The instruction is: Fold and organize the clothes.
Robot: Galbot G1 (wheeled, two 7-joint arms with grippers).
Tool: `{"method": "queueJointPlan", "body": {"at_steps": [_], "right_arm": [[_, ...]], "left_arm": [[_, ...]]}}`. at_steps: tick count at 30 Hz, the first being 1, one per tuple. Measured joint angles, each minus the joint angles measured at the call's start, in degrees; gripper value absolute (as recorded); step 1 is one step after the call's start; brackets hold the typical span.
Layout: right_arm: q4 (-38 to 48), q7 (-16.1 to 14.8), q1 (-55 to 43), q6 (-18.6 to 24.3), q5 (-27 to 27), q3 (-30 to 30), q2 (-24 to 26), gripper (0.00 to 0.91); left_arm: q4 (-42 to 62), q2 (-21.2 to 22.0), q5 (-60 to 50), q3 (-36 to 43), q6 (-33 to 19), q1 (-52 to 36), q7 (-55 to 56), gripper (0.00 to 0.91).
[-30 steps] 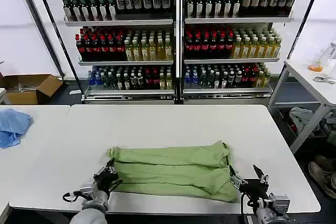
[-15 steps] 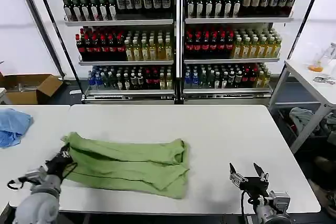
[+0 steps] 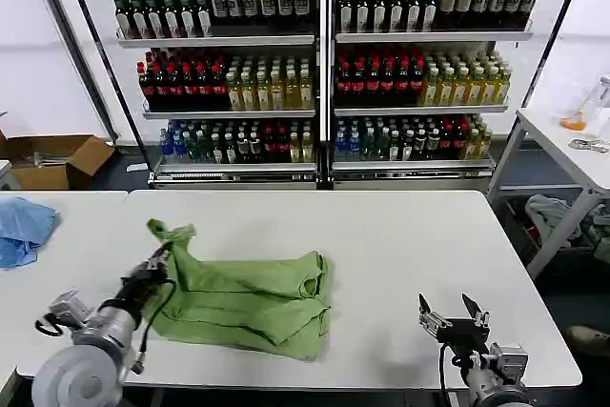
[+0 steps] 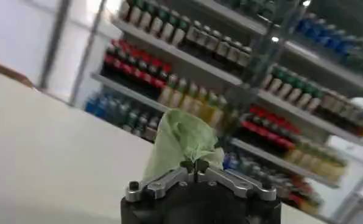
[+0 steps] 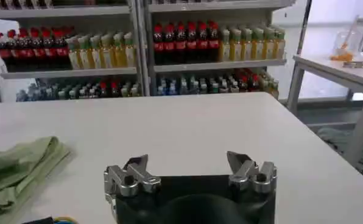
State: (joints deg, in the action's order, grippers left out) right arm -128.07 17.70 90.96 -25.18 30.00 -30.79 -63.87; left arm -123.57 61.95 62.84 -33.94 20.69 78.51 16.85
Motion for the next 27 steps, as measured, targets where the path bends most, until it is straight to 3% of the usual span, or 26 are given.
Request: {"method": "queueJointPlan", "body": {"at_steps": [11,12,13,19,27], "right_arm": [[1.5,0.1,-1.6,0.0,1.1,0.5,1.0,0.907],[1.5,0.1,-1.8,0.0,1.2,0.5,1.0,0.907],[1.7,0.1,-1.9,0.0,1.3,0.5,1.1,0.907],[1.9,0.0,-2.3,0.0,1.8,0.6,1.7,0.907],[2.6,-0.3,-2.9,0.3,2.2,0.9,2.3,0.907]], "left_arm": [[0.5,8.0,0.6,13.9,0.2,-4.3,0.9,0.04],[1.2,8.7,-0.1,15.2,0.3,-4.7,1.0,0.141],[1.8,9.4,-0.7,16.5,0.4,-5.1,1.0,0.907],[6.6,12.9,-7.5,22.7,0.7,-7.7,0.9,0.907],[10.0,14.3,-15.2,25.8,0.9,-8.9,-0.2,0.907]]}}
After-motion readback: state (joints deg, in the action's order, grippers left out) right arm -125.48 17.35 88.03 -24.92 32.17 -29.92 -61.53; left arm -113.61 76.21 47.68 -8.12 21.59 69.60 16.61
